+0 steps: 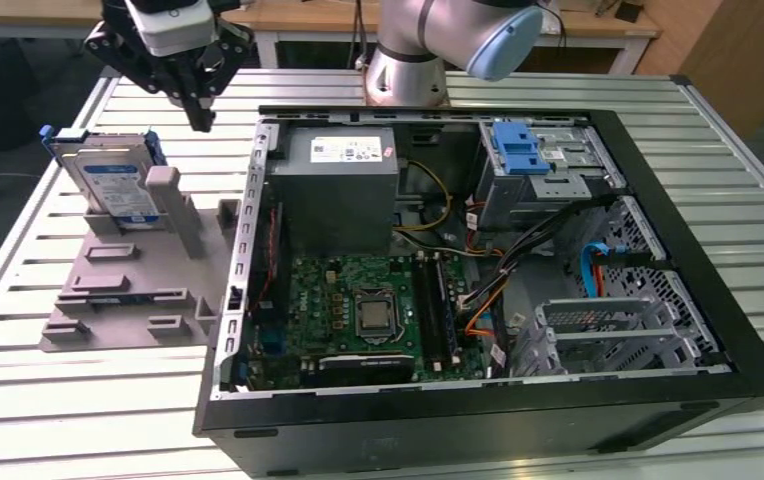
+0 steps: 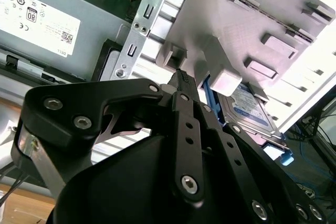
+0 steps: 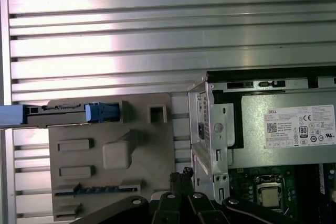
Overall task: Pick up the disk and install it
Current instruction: 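Reach for the disk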
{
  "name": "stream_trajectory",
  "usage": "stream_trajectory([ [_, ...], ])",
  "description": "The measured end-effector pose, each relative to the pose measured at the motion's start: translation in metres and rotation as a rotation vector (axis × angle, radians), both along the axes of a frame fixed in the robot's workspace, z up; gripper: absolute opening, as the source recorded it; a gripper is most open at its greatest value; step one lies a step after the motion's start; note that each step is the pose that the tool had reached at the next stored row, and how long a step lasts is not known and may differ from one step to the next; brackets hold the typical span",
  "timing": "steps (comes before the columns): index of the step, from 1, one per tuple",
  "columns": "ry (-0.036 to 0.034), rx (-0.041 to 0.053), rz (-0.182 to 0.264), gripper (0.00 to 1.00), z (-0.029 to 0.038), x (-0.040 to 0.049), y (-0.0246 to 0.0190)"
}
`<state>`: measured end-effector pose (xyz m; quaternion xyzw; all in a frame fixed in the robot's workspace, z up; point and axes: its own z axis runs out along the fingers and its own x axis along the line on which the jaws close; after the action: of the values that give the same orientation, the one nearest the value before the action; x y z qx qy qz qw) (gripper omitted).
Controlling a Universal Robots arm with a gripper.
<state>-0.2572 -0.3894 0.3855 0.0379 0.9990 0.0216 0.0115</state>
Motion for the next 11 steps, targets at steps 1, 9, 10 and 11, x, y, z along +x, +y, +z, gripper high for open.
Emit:
stream_trajectory([
  [1,0.0,0.0,0.0,0.11,-0.0001,-0.0007,0.0],
  [9,0.0002,0.0002,0.0,0.11,-0.001,-0.0089,0.0027],
  [10,0.0002,0.0002,0.0,0.11,-0.0012,-0.0099,0.0051],
  [11,0.0002,0.0003,0.0,0.11,-0.0014,-0.011,0.008],
])
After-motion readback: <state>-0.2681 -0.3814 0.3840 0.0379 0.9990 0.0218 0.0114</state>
